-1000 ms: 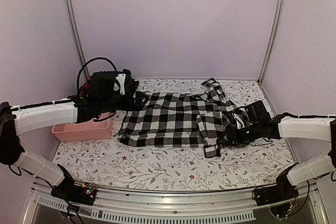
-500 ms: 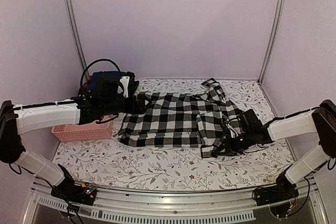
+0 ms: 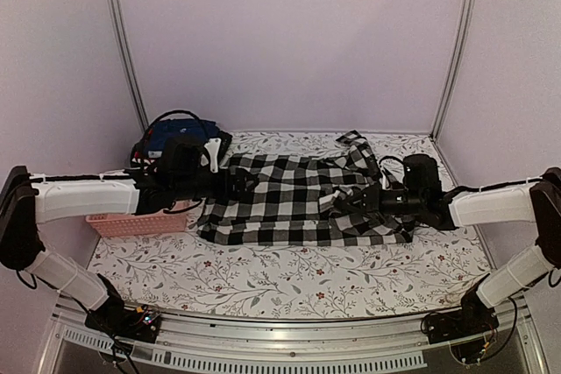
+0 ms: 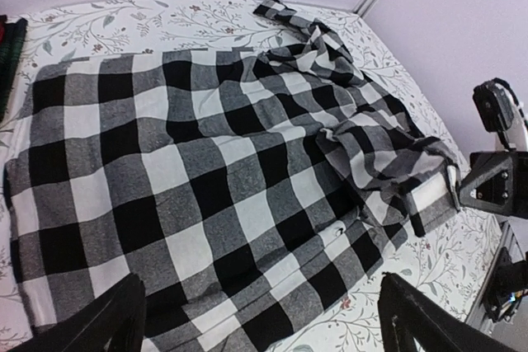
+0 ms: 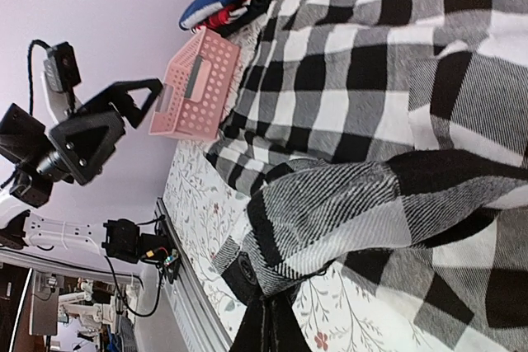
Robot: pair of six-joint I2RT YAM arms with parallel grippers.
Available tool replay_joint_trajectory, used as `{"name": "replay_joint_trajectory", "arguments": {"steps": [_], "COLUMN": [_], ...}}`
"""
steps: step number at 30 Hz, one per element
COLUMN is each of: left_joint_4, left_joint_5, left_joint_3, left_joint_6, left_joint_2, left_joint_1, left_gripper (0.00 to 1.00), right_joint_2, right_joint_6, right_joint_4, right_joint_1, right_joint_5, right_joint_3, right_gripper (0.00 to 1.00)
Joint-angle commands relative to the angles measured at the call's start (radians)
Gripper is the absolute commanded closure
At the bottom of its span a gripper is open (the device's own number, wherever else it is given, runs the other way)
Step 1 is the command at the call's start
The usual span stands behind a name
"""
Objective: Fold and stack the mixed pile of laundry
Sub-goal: Adjust the 1/3-folded shirt at the center of the board.
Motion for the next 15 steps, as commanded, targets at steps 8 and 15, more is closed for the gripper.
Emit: {"name": "replay_joint_trajectory", "arguments": {"steps": [8, 15], "left_joint_4": [0.152, 0.117], "left_joint_5": [0.071, 0.042], "left_joint_3": [-0.025, -0.076], "left_joint_6": [-0.166, -0.177], "left_joint_2": [0.127, 0.075], "left_joint_1": [-0.042, 0.049], "left_gripper": [0.05, 0.05], "right_joint_2": [0.347, 0.536], "right_joint_6": [0.164, 0.195], "right_joint_4": [0.513, 0.611], "right_joint_1": [0.093, 0.192], "right_joint_5": [0.007, 0.038], "right_joint_3": [0.184, 0.269], "right_gripper": [1.0, 1.0]}}
